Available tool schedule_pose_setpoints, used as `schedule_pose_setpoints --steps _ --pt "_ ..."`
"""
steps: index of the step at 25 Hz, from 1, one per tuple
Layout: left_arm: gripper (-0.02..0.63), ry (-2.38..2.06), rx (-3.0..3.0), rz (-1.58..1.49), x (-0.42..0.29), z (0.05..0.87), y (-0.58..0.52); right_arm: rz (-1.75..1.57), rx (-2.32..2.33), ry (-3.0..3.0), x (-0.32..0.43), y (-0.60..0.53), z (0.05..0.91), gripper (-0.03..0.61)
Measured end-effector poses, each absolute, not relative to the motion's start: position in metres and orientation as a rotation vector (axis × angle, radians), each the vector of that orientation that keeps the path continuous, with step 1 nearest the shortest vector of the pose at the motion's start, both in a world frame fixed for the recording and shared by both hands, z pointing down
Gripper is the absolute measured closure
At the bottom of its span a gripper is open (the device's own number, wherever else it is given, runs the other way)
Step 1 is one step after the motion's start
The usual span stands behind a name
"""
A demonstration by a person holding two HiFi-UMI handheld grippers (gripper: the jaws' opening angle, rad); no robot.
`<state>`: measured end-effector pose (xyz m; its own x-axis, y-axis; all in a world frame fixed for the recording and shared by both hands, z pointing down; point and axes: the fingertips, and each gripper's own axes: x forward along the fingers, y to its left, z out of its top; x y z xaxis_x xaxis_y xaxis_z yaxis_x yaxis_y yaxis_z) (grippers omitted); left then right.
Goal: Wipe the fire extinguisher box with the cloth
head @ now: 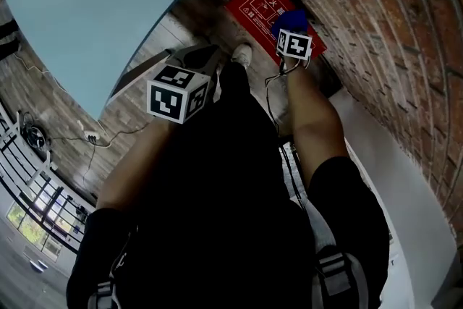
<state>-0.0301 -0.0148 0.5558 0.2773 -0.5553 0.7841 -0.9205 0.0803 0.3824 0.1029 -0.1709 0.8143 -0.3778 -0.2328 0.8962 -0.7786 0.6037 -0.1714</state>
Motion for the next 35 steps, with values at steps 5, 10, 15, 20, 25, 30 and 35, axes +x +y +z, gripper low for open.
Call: schedule_pose_setpoints --steps 5,10,15,20,25,30,35 --pt "0.617 -1.424 1.529 0.491 -0.044 0.568 0.000 0.690 0.678 -1.963 0.031 -0.178 0.813 0.532" --pt "0.617 -1.451 1.493 0.464 -0.059 0.570 0.010 0.639 0.612 -2.013 -0.016 -0.194 0.812 0.532" --pt "0.616 -1.504 1.428 0.422 -0.081 0.568 0.024 0.658 0.596 -2.017 -0.049 -0.202 0.811 0.532" --pt "0.617 -1.516 1.391 0.410 -0.091 0.568 0.036 0.682 0.574 -2.009 -0.066 -0.194 0.810 0.532" --pt "0.616 -1.499 1.415 0.415 -0.091 0.566 0.032 0.637 0.445 -1.996 -0.062 -0.156 0.811 0.532" --pt "0.617 -1.458 1.479 0.442 -0.082 0.563 0.018 0.669 0.488 -1.996 -0.029 -0.143 0.813 0.532" --pt "0.617 -1.409 1.548 0.468 -0.066 0.562 0.005 0.710 0.540 -1.954 0.018 -0.135 0.815 0.532"
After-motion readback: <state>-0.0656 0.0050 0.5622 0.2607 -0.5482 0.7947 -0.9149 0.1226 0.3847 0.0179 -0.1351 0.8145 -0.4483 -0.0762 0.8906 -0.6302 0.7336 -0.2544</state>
